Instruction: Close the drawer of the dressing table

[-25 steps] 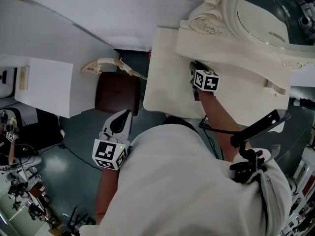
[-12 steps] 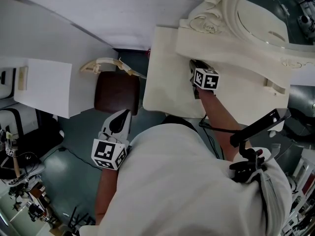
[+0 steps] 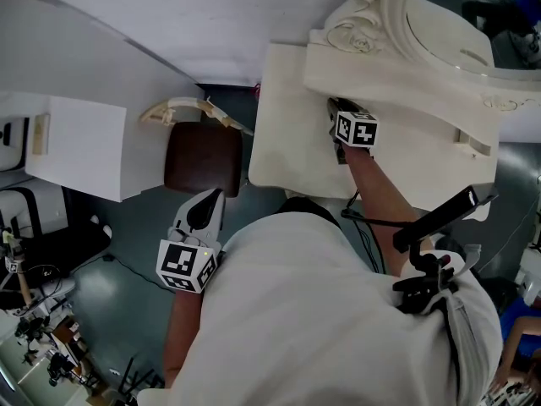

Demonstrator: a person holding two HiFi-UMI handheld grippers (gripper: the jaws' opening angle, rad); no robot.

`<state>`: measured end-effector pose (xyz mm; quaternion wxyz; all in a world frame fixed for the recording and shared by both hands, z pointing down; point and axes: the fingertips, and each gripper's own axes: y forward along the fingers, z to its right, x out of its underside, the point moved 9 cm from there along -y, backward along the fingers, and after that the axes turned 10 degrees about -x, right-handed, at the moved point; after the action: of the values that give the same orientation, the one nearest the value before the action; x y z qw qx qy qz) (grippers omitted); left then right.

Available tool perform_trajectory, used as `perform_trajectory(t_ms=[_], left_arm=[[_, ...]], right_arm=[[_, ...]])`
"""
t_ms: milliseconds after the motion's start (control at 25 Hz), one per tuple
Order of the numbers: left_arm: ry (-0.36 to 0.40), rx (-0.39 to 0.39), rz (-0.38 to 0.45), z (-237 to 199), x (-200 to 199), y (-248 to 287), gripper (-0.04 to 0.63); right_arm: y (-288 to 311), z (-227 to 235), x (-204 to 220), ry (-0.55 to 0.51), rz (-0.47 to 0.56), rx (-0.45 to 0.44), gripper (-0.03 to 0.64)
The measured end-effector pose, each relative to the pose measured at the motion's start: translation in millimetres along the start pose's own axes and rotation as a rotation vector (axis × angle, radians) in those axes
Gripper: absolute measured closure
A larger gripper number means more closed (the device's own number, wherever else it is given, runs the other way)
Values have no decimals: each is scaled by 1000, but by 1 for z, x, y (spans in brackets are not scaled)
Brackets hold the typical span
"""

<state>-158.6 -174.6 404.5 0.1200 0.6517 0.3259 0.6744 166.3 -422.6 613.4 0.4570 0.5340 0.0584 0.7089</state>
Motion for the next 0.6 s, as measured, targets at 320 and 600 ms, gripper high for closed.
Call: perform_trajectory(t_ms=[320, 600], left_arm=[[-9, -7, 25, -2, 15, -22, 592], [-13, 3, 49, -7, 34, -49, 592]], right_arm=[[-3, -4, 9, 17, -27, 18, 460], [-23, -24, 35, 7, -46, 49, 471]])
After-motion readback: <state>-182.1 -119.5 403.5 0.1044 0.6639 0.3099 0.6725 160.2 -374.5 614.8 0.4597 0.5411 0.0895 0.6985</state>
